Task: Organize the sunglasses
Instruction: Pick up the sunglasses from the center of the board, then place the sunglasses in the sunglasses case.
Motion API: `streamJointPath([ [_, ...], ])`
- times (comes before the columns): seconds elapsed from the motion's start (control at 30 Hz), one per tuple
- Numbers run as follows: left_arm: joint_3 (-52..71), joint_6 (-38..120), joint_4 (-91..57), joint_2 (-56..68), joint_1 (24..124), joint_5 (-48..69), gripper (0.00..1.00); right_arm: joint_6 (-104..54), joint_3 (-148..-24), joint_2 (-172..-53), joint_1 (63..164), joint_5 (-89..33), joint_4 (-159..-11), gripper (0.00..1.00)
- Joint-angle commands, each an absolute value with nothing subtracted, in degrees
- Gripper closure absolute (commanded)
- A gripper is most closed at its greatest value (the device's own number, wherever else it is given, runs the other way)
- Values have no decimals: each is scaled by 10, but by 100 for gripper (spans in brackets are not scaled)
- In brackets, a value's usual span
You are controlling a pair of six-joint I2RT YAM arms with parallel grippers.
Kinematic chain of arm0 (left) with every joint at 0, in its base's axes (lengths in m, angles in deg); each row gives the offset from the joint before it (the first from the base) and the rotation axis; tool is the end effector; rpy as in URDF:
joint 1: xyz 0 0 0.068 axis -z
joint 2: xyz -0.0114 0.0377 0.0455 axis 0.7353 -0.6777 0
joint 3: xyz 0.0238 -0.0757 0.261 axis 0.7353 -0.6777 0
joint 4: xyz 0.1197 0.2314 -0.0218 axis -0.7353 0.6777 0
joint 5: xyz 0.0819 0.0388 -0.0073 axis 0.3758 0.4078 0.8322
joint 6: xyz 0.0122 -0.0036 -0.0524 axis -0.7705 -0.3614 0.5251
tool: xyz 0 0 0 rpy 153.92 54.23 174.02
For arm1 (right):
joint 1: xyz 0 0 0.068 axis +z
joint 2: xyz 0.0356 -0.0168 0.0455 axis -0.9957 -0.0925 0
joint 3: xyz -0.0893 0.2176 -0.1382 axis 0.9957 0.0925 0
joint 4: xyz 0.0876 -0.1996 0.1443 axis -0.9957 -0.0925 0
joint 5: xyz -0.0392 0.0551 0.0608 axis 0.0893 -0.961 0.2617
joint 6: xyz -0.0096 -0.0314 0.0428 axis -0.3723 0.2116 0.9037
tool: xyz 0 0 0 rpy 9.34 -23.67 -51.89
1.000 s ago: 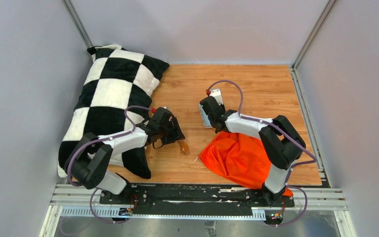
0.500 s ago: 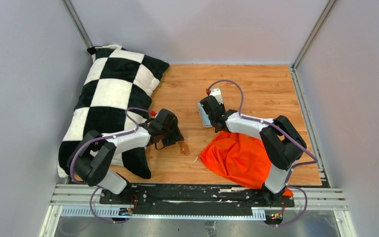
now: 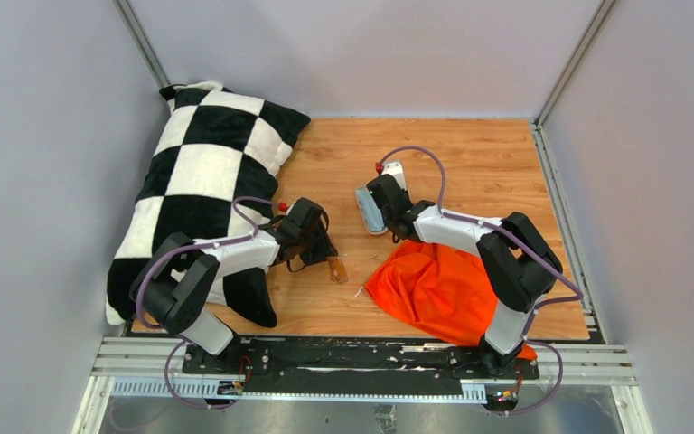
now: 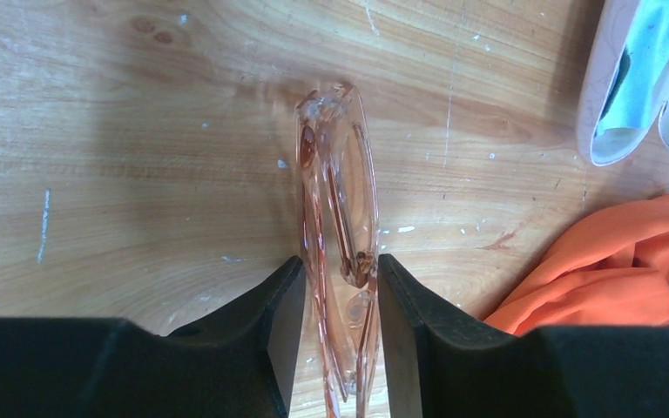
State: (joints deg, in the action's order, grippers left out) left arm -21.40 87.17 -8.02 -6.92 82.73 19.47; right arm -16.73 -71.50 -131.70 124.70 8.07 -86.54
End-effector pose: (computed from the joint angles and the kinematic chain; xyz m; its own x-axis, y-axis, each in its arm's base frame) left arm 0.2347 -0.1661 0.1504 -0.8377 -0.4393 -0.3245 -0.2479 0.8354 -0.4906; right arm 0.2969 0.2269 0.1958 -0.5666 -0.1738 -0.8054 -0.1458 0.9832 -0.1096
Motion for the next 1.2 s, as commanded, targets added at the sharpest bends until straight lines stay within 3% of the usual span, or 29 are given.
streamJointPath([
  [0.0, -207, 862, -62, -87, 832, 215, 61, -154, -703, -1299, 1251, 81, -845, 100],
  [0.33, -196, 816, -83, -46, 833, 201, 71, -148, -692, -1293, 1250, 79, -825, 100],
  [0.7, -139, 770, -77, -29, 824, 139, 71, -156, -683, -1276, 1250, 85, -819, 100],
  [1.17, 5, 805, -183, -200, 777, 12, 71, -141, -678, -1273, 1249, 65, -814, 100],
])
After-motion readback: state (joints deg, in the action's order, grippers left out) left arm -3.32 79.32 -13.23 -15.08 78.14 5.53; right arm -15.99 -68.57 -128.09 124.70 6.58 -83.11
